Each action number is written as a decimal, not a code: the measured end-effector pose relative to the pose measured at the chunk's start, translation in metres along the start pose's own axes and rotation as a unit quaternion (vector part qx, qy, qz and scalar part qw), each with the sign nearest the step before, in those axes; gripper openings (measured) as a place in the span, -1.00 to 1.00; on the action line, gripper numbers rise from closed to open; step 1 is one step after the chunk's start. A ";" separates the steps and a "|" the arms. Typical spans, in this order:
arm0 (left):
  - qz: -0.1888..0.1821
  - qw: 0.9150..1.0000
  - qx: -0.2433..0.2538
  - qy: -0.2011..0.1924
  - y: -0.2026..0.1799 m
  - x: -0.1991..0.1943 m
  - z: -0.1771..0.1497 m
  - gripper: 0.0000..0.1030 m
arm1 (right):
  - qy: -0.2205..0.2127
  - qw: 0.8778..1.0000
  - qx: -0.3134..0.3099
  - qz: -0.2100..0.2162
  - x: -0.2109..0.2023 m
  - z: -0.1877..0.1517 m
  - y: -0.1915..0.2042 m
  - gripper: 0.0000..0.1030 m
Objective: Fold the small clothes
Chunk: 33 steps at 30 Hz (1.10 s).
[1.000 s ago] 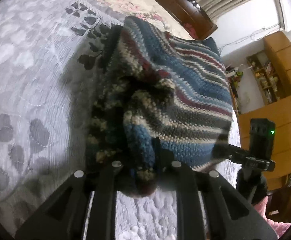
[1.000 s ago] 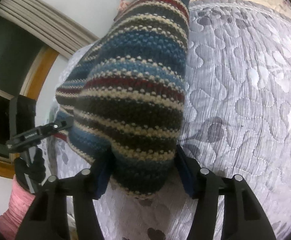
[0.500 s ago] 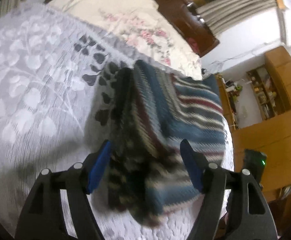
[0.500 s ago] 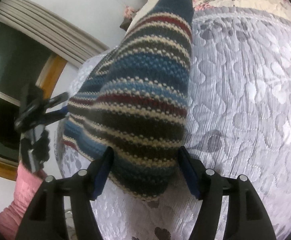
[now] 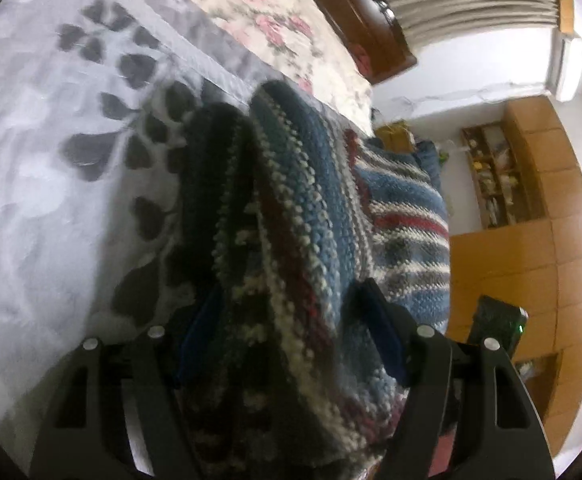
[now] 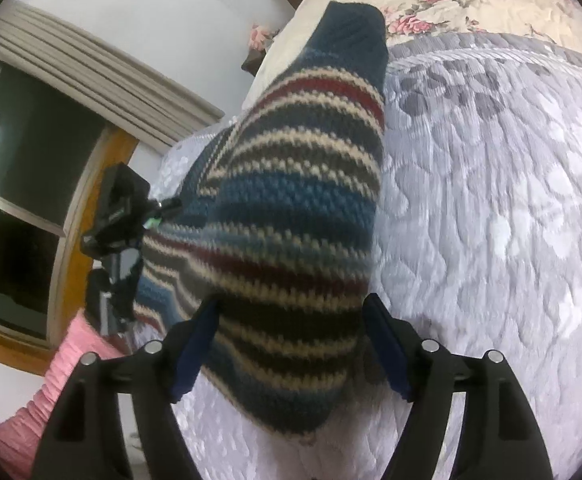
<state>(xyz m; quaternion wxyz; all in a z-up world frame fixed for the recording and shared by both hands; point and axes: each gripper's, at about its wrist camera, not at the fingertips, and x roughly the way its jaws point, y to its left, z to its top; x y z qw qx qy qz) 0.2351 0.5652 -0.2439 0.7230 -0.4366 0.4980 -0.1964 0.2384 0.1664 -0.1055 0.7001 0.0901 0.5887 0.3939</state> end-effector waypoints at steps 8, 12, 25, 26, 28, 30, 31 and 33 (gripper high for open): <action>-0.035 0.998 0.037 0.034 -0.002 0.013 -0.006 0.36 | 0.009 0.999 0.035 0.020 0.021 0.031 -0.012 0.73; -0.022 0.998 0.045 0.043 -0.010 0.029 -0.006 0.44 | 0.023 0.997 0.055 0.042 0.043 0.042 -0.019 0.73; -0.079 0.995 0.052 -0.006 -0.061 0.025 -0.048 -0.11 | -0.011 0.997 0.013 0.081 -0.028 0.030 -0.008 0.08; -0.085 0.995 0.054 -0.007 -0.068 0.025 -0.052 -0.11 | -0.017 0.996 0.012 0.084 -0.039 0.027 -0.010 0.08; -0.104 0.993 0.063 -0.008 -0.094 0.031 -0.067 -0.11 | -0.029 0.995 0.008 0.091 -0.070 0.018 -0.019 0.07; -0.119 0.990 0.075 -0.008 -0.121 0.040 -0.081 -0.11 | -0.039 0.995 0.005 0.091 -0.099 0.006 -0.029 0.07; -0.120 0.989 0.081 -0.008 -0.130 0.044 -0.086 -0.11 | -0.043 0.995 0.004 0.090 -0.110 0.000 -0.033 0.07; -0.120 0.988 0.099 -0.006 -0.157 0.058 -0.100 -0.11 | -0.051 0.995 0.000 0.083 -0.136 -0.013 -0.046 0.07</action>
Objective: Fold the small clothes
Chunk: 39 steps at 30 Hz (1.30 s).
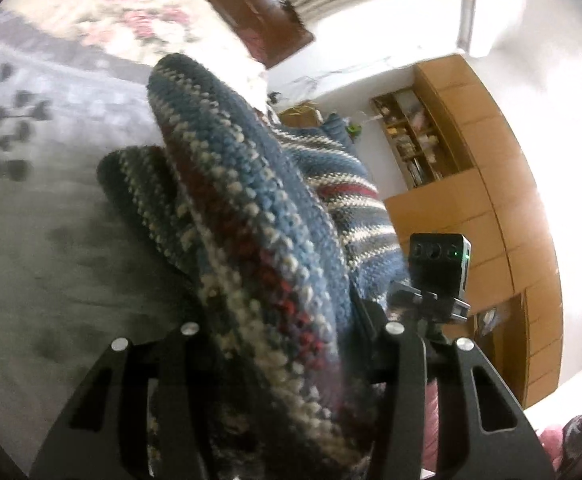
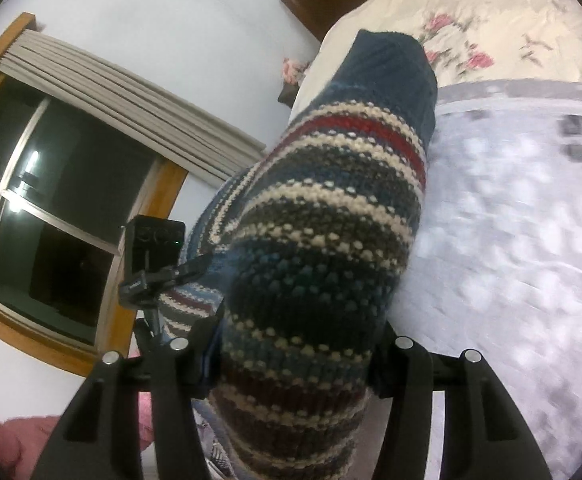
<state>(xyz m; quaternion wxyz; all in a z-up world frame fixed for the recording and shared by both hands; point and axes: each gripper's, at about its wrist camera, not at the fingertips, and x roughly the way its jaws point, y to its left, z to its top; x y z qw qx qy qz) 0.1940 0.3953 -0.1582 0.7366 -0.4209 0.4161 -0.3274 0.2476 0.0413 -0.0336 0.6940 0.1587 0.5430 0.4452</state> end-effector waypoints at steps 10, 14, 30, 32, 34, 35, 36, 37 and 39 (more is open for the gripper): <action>0.070 0.996 0.025 0.041 -0.023 0.086 -0.040 -0.10 | 0.001 0.998 0.056 -0.029 -0.042 -0.053 -0.088 0.08; 0.094 0.995 0.024 0.030 -0.005 0.096 -0.055 -0.07 | 0.008 0.996 0.085 -0.017 -0.022 -0.070 -0.126 0.11; 0.192 0.979 0.060 -0.036 -0.054 0.058 -0.081 0.12 | -0.017 0.995 0.088 -0.048 -0.061 -0.125 -0.117 0.61; 0.203 0.975 0.066 -0.053 -0.064 0.043 -0.092 0.12 | -0.012 0.994 0.094 -0.050 -0.061 -0.143 -0.116 0.61; 0.200 0.975 0.066 -0.068 -0.074 0.032 -0.099 0.12 | -0.007 0.993 0.106 -0.047 -0.057 -0.157 -0.117 0.61; 0.199 0.975 0.069 -0.077 -0.082 0.025 -0.105 0.12 | -0.006 0.993 0.110 -0.043 -0.055 -0.162 -0.118 0.60; 0.198 0.974 0.073 -0.084 -0.088 0.021 -0.110 0.12 | -0.004 0.993 0.114 -0.037 -0.052 -0.168 -0.119 0.56; 0.194 0.974 0.077 -0.089 -0.095 0.017 -0.115 0.12 | -0.004 0.993 0.117 -0.033 -0.050 -0.171 -0.120 0.52; 0.183 0.975 0.091 -0.088 -0.111 0.017 -0.126 0.12 | 0.001 0.992 0.122 -0.028 -0.042 -0.174 -0.118 0.28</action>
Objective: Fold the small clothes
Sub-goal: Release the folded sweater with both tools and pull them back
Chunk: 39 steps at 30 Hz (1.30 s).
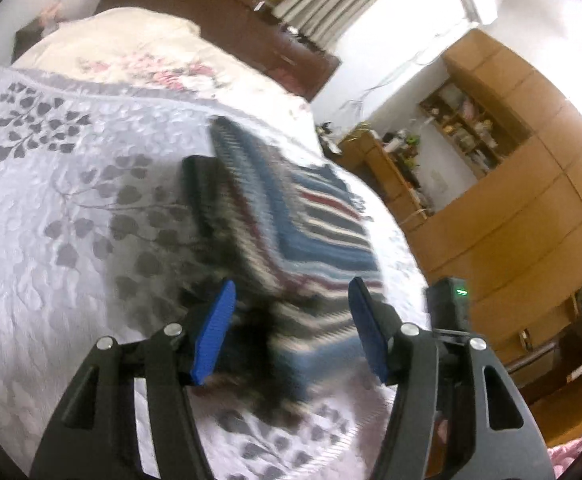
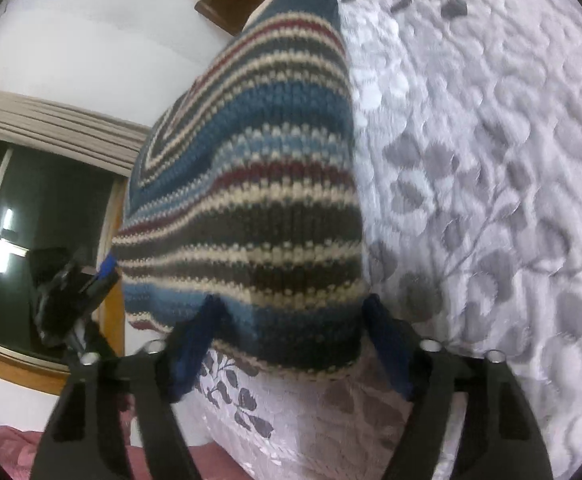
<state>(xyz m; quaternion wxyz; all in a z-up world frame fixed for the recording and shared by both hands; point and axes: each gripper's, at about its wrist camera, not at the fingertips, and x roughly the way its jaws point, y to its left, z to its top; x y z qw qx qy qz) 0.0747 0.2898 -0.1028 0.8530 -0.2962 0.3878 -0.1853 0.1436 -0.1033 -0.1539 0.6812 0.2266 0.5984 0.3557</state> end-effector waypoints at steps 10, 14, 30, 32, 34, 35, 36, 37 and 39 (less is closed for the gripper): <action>0.014 0.996 0.086 0.029 -0.052 0.018 -0.027 0.19 | -0.008 0.998 -0.049 -0.049 -0.016 0.003 0.050 -0.32; 0.054 0.995 0.053 0.072 -0.021 0.044 -0.036 0.08 | -0.001 0.996 -0.054 -0.074 -0.020 -0.016 0.047 -0.33; 0.053 0.995 0.029 0.080 -0.002 0.044 -0.044 0.06 | -0.037 0.984 -0.071 -0.160 0.016 -0.034 0.079 0.11; 0.064 0.994 0.039 0.077 -0.009 0.036 -0.045 0.20 | -0.059 0.976 -0.090 -0.191 0.007 -0.042 0.096 0.43; 0.082 0.993 0.048 0.071 -0.019 0.028 -0.046 0.36 | -0.079 0.968 -0.106 -0.214 -0.001 -0.051 0.111 0.54; 0.091 0.992 0.053 0.070 -0.023 0.025 -0.047 0.40 | -0.085 0.964 -0.114 -0.224 -0.003 -0.056 0.118 0.63; 0.105 0.990 0.059 0.069 -0.027 0.022 -0.048 0.46 | -0.093 0.958 -0.119 -0.243 -0.004 -0.063 0.128 0.76; 0.111 0.989 0.060 0.070 -0.031 0.020 -0.050 0.46 | -0.098 0.954 -0.122 -0.254 -0.005 -0.067 0.132 0.78; 0.119 0.989 0.050 0.074 -0.035 0.015 -0.053 0.46 | -0.103 0.950 -0.128 -0.267 -0.009 -0.072 0.141 0.81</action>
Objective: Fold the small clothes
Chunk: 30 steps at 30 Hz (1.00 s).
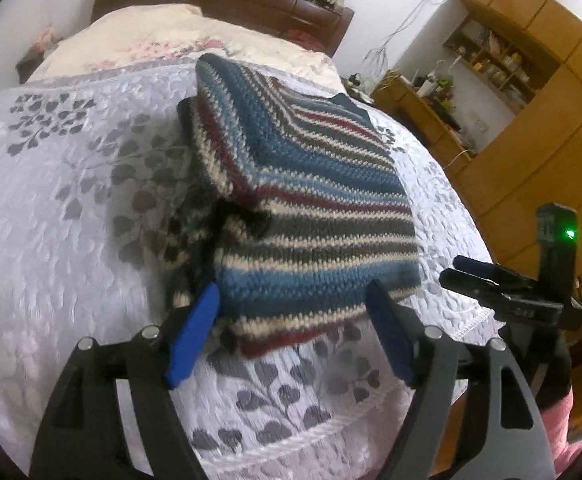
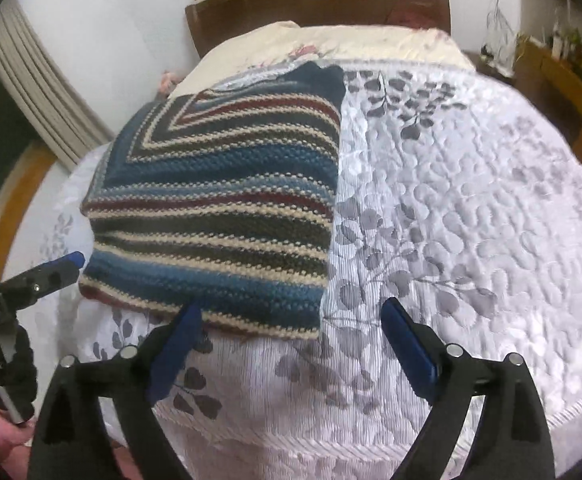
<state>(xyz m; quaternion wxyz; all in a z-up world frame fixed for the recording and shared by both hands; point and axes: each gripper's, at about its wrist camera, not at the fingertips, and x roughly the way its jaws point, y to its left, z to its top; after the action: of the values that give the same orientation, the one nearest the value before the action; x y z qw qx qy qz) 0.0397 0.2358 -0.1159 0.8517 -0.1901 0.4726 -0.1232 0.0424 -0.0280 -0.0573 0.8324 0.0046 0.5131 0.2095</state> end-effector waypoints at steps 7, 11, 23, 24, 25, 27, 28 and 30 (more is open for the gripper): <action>0.034 0.999 -0.019 0.011 -0.002 -0.012 -0.015 0.48 | 0.007 1.000 0.019 0.001 -0.008 -0.015 0.014 0.88; 0.058 0.998 -0.012 0.014 -0.006 -0.017 -0.023 0.53 | 0.007 1.000 0.024 -0.009 -0.010 -0.016 0.016 0.88; 0.095 0.995 -0.017 0.020 -0.016 -0.033 -0.038 0.61 | -0.010 0.997 0.022 -0.077 -0.031 -0.022 0.034 0.92; 0.099 0.995 -0.020 0.020 -0.017 -0.034 -0.039 0.62 | -0.013 0.997 0.021 -0.079 -0.034 -0.023 0.037 0.92; 0.102 0.994 -0.020 0.021 -0.018 -0.036 -0.040 0.62 | -0.014 0.997 0.021 -0.080 -0.035 -0.024 0.038 0.92; 0.104 0.994 -0.020 0.020 -0.020 -0.038 -0.042 0.62 | -0.014 0.996 0.021 -0.082 -0.038 -0.025 0.043 0.92; 0.106 0.994 -0.018 0.019 -0.022 -0.040 -0.043 0.62 | -0.014 0.996 0.019 -0.084 -0.040 -0.026 0.045 0.92; 0.110 0.994 -0.012 0.018 -0.027 -0.043 -0.045 0.64 | -0.020 0.996 0.013 -0.086 -0.044 -0.027 0.051 0.92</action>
<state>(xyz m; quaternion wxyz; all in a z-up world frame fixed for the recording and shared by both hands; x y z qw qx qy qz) -0.0221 0.2193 -0.0934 0.8491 -0.1442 0.5075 -0.0263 -0.0156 -0.0023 -0.0207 0.8572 -0.0248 0.4976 0.1301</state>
